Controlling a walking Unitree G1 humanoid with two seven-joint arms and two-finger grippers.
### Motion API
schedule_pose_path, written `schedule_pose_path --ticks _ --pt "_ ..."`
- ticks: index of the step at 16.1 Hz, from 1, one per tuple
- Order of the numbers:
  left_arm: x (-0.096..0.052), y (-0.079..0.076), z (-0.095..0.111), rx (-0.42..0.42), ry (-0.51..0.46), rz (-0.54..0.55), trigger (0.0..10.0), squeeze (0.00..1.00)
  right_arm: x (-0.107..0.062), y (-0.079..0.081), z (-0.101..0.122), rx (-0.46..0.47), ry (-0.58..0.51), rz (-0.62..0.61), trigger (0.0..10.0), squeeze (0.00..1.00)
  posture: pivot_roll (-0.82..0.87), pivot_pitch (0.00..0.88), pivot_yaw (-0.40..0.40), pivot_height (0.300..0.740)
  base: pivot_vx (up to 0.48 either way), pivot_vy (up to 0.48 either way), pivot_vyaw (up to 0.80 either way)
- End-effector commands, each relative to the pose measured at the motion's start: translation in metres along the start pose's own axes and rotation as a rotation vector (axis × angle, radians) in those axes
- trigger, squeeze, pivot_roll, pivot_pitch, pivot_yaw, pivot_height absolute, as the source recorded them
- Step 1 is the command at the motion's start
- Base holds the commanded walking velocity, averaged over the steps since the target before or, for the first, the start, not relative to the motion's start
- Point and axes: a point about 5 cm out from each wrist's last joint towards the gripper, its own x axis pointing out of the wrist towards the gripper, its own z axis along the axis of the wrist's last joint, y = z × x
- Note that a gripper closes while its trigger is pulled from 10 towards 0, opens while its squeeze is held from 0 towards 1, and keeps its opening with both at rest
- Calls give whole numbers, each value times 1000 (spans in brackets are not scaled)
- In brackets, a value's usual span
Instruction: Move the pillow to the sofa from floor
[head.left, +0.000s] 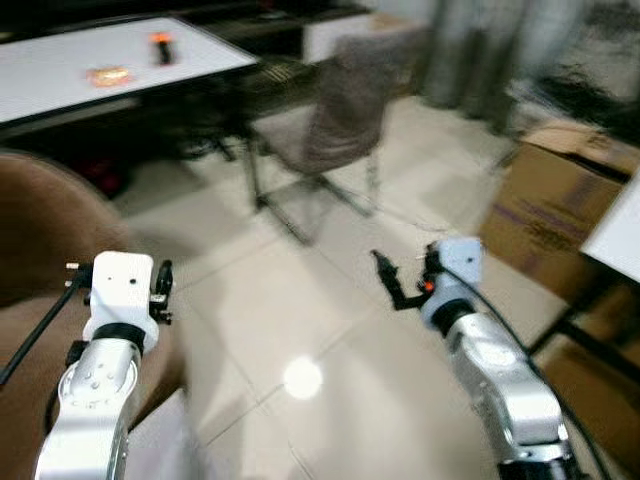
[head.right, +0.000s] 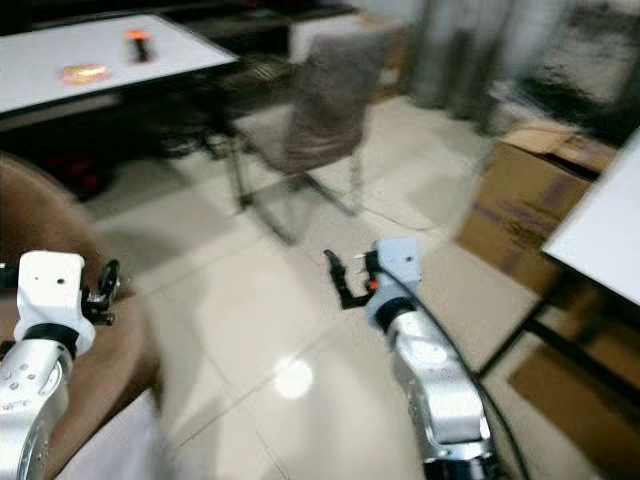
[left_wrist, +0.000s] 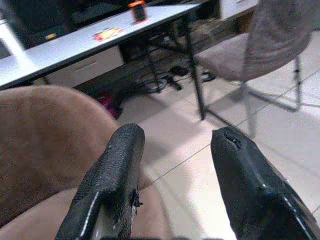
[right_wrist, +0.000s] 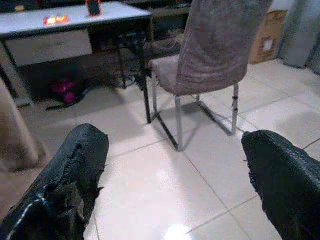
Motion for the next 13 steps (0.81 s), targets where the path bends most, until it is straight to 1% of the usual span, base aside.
schedule_pose_path --ticks 1,2,4,5,9,12,13 --pt "-2 2 4 15 -21 5 10000 0 1 0 2 7 4 -2 10000 1000 -40 0 -27 740 0 0 800" --pt "-2 2 4 8 -20 8 10000 0 1 0 1 3 4 0 10000 1000 -39 0 -28 740 0 0 800" --pt "-2 2 5 -10 -22 14 10000 0 2 1 1 -8 6 7 10000 1000 -41 0 -30 740 0 -480 800" --pt "-2 2 4 -41 -7 23 10000 0 3 1 2 -10 5 9 10000 1000 -41 0 -32 740 0 0 800" --pt "-4 -1 5 -74 -15 -2 10000 0 3 1 2 -15 5 10 10000 1000 -39 0 -37 740 0 0 800" --pt "-4 -1 7 -47 -27 1 10000 0 3 1 2 -21 9 13 10000 1000 -35 0 -45 740 0 0 800" --pt "-4 -2 8 -24 -35 -1 10000 0 4 1 2 -24 8 17 10000 1000 -35 0 -45 740 0 -480 800"
